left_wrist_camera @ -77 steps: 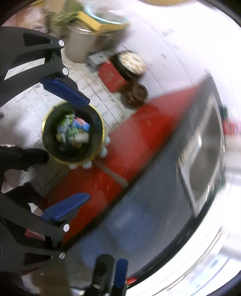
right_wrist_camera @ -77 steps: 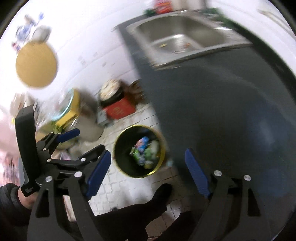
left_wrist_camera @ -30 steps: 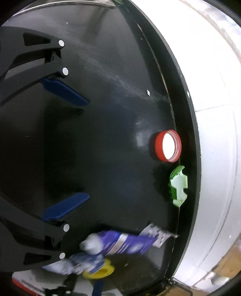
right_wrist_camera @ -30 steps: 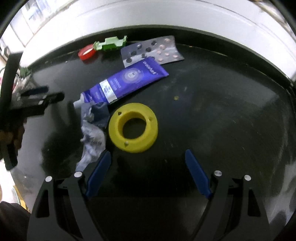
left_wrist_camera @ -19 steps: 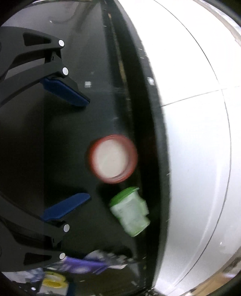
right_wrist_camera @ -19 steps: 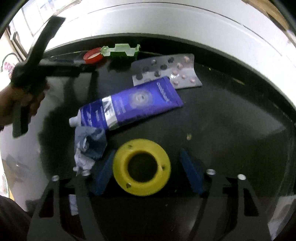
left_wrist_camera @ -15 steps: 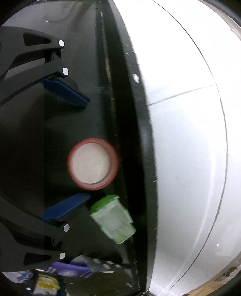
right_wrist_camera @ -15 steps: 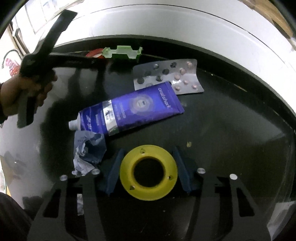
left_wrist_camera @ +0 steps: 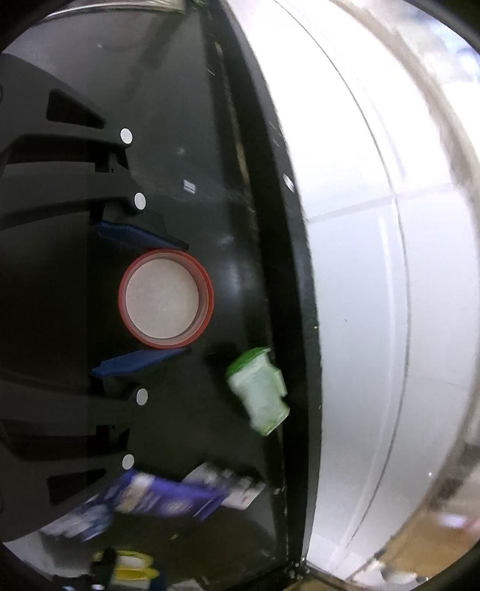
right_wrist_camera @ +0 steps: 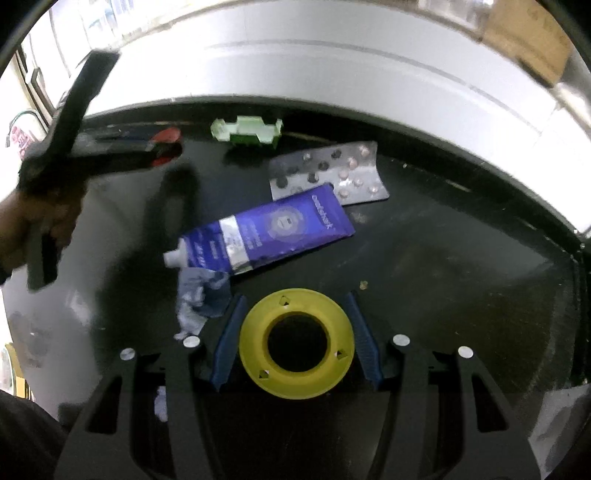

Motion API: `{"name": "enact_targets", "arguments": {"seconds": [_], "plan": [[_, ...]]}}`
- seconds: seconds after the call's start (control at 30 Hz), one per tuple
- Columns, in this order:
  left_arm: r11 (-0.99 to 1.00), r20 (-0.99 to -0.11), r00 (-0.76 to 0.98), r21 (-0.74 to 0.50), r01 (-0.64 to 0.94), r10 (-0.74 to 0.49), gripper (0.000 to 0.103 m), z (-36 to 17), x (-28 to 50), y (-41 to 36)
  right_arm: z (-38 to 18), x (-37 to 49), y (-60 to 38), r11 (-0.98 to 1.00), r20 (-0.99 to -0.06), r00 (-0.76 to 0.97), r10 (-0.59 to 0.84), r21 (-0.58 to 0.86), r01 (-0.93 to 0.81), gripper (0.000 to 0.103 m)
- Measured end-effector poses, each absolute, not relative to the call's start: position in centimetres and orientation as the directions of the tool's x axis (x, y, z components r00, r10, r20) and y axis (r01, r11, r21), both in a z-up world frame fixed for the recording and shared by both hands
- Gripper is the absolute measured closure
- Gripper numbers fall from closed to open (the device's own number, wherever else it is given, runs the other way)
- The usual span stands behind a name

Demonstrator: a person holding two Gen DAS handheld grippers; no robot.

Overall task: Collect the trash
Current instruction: 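Grasp the red bottle cap with the left tool while the right tool grasps the yellow tape roll, then carry the cap and tape roll to the floor bin and release both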

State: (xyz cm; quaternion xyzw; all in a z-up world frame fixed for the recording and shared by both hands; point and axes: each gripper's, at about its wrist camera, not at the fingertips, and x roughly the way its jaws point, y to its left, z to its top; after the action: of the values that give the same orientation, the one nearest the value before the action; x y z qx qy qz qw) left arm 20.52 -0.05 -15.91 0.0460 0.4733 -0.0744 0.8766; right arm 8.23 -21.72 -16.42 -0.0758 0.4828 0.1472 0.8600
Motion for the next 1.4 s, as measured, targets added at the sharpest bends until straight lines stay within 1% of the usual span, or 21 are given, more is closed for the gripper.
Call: {"name": "enact_targets", "arguments": {"seconds": [0.2,0.33,0.43,0.67,0.83,0.97,1.13,1.27,1.4], "plan": [[0.986,-0.839,0.534,-0.017,0.166,-0.104,0.054,-13.3,11.7,1.5,-13.8,4.5,-21.5,0.953,-0.830,0.522,0.194,0.032,-0.302,0.048],[0.982,-0.847,0.514,-0.046,0.181,-0.134,0.054,-12.4,4.9,1.7,-13.3,1.6,-20.7,0.954,-0.826,0.525,0.204,0.048,-0.296,0.048],[0.980,-0.851,0.507,-0.042,0.192,-0.136,0.054,-12.2,0.7,0.9,-13.3,-0.6,-20.0,0.953,-0.829,0.521,0.203,0.046,-0.298,0.048],[0.979,-0.852,0.508,-0.030,0.200,-0.130,0.054,-12.0,-3.4,1.6,-13.1,-4.1,-18.1,0.949,-0.828,0.518,0.212,0.049,-0.311,0.048],[0.988,-0.835,0.540,-0.027,0.153,-0.106,0.054,-10.8,-4.3,3.3,-12.0,-5.1,-16.6,0.941,-0.813,0.535,0.229,0.045,-0.335,0.048],[0.997,-0.813,0.579,-0.022,0.075,-0.061,0.054,-9.5,-6.0,5.9,-10.8,-4.9,-13.3,0.913,-0.801,0.532,0.273,0.041,-0.407,0.048],[0.998,-0.802,0.596,0.001,-0.063,0.038,0.054,-8.7,-9.7,10.5,-9.6,-5.3,-6.7,0.838,-0.790,0.497,0.358,0.037,-0.545,0.048],[0.977,-0.802,0.580,0.022,-0.214,0.145,0.054,-8.5,-14.1,15.3,-9.1,-6.9,0.5,0.734,-0.789,0.427,0.442,0.045,-0.677,0.048],[0.923,-0.809,0.538,0.014,-0.385,0.237,0.054,-9.0,-19.6,20.3,-9.3,-10.0,8.4,0.589,-0.801,0.319,0.507,0.052,-0.806,0.048]]}}
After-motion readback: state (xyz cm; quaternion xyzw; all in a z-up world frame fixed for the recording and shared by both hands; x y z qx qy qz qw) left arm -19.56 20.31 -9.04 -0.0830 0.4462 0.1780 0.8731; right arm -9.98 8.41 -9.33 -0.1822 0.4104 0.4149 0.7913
